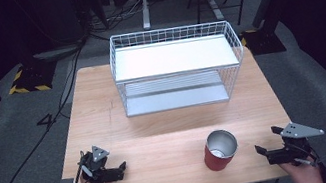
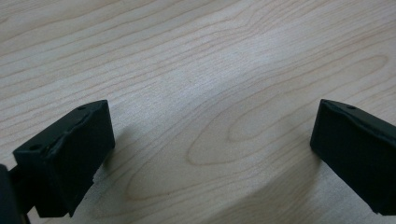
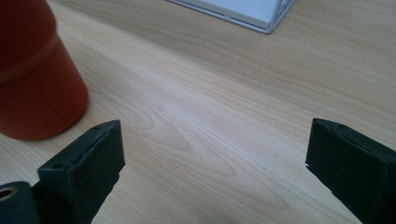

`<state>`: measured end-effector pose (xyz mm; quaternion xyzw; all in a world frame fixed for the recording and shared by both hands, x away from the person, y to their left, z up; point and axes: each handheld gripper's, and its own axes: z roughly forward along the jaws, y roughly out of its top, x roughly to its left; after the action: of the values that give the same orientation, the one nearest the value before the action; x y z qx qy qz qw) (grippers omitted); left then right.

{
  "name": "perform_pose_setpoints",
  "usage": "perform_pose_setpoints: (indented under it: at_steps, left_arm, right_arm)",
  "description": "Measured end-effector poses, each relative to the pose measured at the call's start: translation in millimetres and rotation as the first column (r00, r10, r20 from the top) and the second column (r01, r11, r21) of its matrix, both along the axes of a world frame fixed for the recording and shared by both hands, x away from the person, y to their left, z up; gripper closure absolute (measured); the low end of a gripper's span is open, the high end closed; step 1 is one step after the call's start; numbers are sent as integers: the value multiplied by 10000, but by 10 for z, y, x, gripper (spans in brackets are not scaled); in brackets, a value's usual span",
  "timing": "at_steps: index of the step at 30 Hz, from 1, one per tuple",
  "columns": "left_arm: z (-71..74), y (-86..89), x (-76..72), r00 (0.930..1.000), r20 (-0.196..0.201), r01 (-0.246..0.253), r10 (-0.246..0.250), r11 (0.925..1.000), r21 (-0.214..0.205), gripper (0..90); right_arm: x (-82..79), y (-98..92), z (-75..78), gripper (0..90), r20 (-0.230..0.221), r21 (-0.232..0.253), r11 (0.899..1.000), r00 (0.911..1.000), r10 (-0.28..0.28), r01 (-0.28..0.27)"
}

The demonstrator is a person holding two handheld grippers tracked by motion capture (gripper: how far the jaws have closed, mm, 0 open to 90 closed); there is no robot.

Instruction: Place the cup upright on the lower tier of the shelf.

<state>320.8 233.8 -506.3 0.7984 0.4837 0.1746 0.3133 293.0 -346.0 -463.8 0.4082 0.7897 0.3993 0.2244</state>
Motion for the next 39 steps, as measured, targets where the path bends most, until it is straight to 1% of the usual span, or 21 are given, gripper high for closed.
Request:
perform_pose_setpoints:
  at_steps: [7,10,15,17,20,21,26,28,30,32,34,35,36,37,39]
  left_arm:
    - [1,0,-1,10000,-1,-5,5,10000,20,3]
    - [1,0,-2,10000,-3,-4,4,10000,26,3]
    - [1,0,-2,10000,0,-6,6,10000,26,3]
    - [1,0,-2,10000,-1,-7,8,10000,21,3]
    - [1,0,-2,10000,0,-10,10,10000,25,3]
    - [1,0,-2,10000,1,-9,9,10000,26,3]
    - [1,0,-2,10000,-1,-8,8,10000,25,3]
    - [1,0,-2,10000,1,-5,5,10000,28,3]
    - [1,0,-2,10000,-1,-7,7,10000,27,3]
    - [1,0,-2,10000,-2,-6,6,10000,26,3]
    - [1,0,-2,10000,-1,-6,6,10000,24,3]
    - [0,0,-2,10000,3,-11,11,10000,25,3]
    - [0,0,-2,10000,4,-12,12,10000,26,3]
    - [0,-1,-3,10000,3,-20,20,10000,27,3]
    - [2,-3,-8,10000,-9,-53,53,10000,56,3]
  right_arm:
    - [-154,72,124,44,655,409,9988,9976,232,-259]
    - [-212,92,164,44,839,550,9978,9959,335,-382]
    - [-286,136,202,44,953,775,9950,9939,553,-628]
    - [-321,156,215,43,1085,911,9934,9923,603,-703]
    - [-371,189,225,37,1317,1285,9870,9881,794,-965]
    - [-382,202,224,36,1340,1397,9848,9874,842,-1030]
    - [-440,262,244,36,1471,1460,9824,9845,950,-1166]
    - [-461,285,253,36,1470,1419,9827,9843,977,-1187]
    - [-488,332,259,36,1507,1470,9802,9824,1101,-1324]
    - [-495,346,262,36,1507,1461,9799,9820,1137,-1358]
    - [-512,393,266,31,1580,1556,9760,9792,1276,-1523]
    - [-517,421,262,14,1553,1613,9738,9786,1353,-1603]
    - [-518,489,245,1,1449,1661,9708,9781,1494,-1729]
    - [-518,489,245,1,1449,1661,9708,9781,1494,-1729]
    - [-514,560,224,1,1378,1677,9684,9771,1621,-1843]
